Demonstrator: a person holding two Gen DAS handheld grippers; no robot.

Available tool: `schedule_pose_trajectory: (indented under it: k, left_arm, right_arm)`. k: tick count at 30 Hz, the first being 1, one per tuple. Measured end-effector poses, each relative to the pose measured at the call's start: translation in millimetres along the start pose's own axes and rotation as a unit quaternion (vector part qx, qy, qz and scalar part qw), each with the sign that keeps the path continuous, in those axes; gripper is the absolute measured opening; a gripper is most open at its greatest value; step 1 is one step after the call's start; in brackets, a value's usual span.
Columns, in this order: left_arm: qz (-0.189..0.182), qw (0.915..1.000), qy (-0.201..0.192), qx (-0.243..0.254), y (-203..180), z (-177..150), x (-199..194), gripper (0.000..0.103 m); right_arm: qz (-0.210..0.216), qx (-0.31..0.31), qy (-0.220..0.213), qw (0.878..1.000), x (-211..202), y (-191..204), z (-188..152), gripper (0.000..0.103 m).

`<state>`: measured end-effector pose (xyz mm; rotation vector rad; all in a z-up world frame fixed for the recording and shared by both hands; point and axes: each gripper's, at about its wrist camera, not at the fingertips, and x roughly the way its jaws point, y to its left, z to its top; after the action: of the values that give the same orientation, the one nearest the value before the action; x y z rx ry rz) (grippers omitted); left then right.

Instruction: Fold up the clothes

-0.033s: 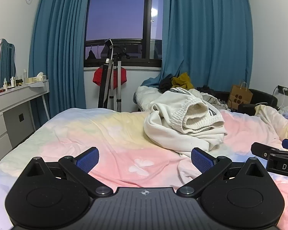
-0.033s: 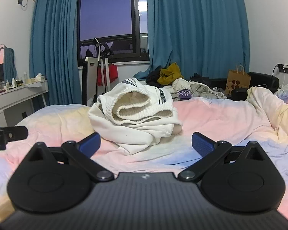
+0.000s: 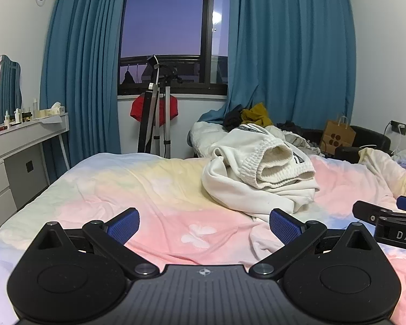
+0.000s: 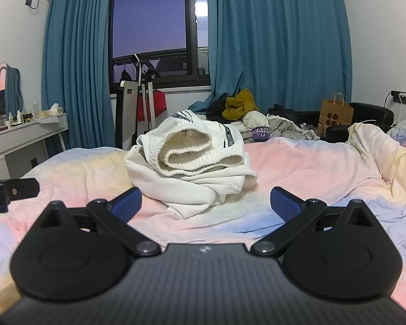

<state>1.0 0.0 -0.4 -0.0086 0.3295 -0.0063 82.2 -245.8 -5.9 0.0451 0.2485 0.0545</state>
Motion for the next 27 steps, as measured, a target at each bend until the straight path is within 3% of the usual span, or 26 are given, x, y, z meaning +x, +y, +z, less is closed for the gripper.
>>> schedule_pose_trajectory:
  k: [11, 27]
  left_arm:
    - [-0.005, 0.9999, 0.000, -0.013, -1, -4, -13, 0.103]
    - [-0.009, 0.9996, 0.015, -0.020, -2, -17, 1, 0.103]
  right_arm:
    - [-0.004, 0.001, -0.002, 1.000, 1, 0, 0, 0.103]
    - [0.014, 0.019, 0.003, 1.000, -1, -7, 2, 0.103]
